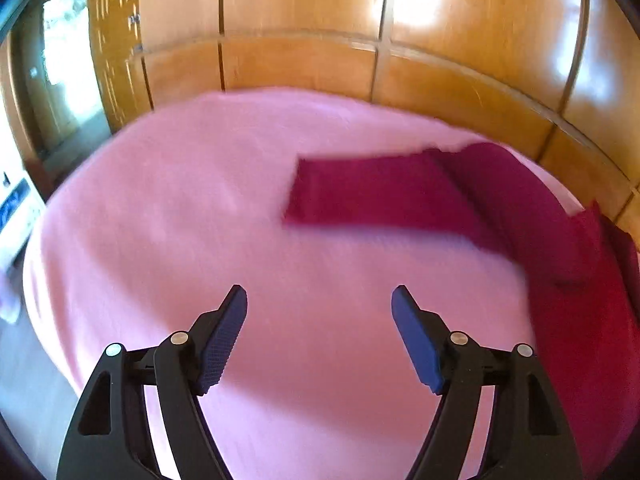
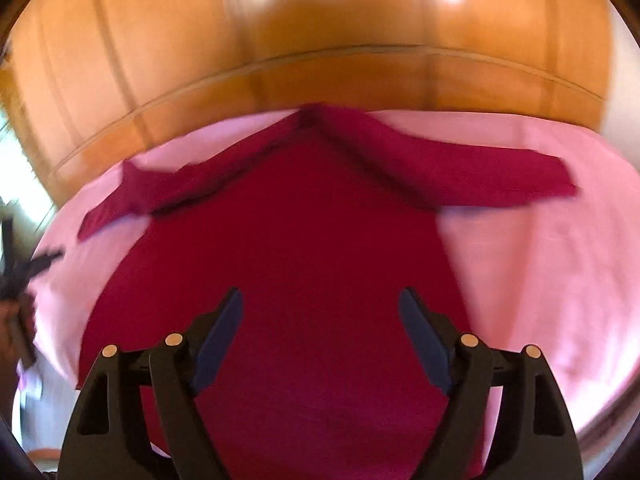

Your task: Fold small clothes

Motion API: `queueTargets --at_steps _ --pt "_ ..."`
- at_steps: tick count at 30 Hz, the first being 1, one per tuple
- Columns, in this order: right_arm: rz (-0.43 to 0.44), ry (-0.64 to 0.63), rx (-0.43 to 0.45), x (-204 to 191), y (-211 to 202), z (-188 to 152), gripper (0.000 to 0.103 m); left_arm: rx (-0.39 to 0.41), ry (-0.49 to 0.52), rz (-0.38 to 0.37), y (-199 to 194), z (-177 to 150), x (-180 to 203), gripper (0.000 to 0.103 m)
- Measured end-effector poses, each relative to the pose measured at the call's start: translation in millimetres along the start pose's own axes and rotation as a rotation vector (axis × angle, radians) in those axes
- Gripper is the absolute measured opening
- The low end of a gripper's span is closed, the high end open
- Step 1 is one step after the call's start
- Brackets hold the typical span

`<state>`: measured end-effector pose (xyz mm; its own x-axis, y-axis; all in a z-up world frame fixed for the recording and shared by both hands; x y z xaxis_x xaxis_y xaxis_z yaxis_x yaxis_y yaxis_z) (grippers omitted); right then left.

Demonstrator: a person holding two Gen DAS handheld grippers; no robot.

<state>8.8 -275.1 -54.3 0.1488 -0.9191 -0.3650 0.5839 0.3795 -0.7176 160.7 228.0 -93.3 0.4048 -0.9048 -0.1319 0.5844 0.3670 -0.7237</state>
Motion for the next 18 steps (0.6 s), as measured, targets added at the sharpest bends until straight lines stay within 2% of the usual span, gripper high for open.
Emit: queueTargets --at_steps 3,6,9,10,12,14,15,16,18 --pt "0.052 -0.017 -0.05 -24.0 34.4 -1.1 0.08 0.004 0.064 0.067 29.3 12.7 -0.7 0.074" --pt "0.082 0.005 -0.099 -29.9 60.0 -6.6 0.08 0.059 0.147 0.066 39.4 16.3 -2.3 0.074" --pt "0.065 0.028 -0.135 -21.6 76.4 -10.4 0.08 0.093 0.352 0.024 48.0 11.1 33.0 0.074" --pt "0.064 0.033 -0.133 -24.0 76.9 -12.0 0.08 0.108 0.424 0.043 55.0 8.7 41.5 0.074" --pt "0.062 0.025 -0.127 -26.1 76.1 -13.4 0.082 0.085 0.49 0.048 75.0 5.0 50.7 0.056" --pt "0.06 0.011 -0.12 -28.5 80.1 -16.6 0.086 0.054 0.469 0.014 82.9 7.0 52.9 0.022" --pt "0.057 0.007 -0.117 -29.0 81.1 -17.2 0.087 0.05 0.444 0.037 85.4 13.3 50.2 0.005" --pt "0.052 -0.001 -0.115 -30.0 82.8 -17.4 0.088 0.046 0.425 0.042 84.5 17.4 48.2 0.002" --pt "0.045 -0.01 -0.114 -30.7 84.3 -17.2 0.088 0.056 0.351 0.002 70.9 29.2 40.3 0.002"
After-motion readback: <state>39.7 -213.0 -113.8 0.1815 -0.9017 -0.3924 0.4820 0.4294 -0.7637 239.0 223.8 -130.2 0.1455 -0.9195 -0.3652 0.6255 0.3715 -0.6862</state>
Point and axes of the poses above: each gripper's, at about its wrist camera, not at the fingertips, and y roughly the way its jaws point, x to its right, z to its top, the point moved 6 cm from there along y, roughly the way its jaws point, and after that the axes turned 12 degrees about z, right-handed, at the moved point
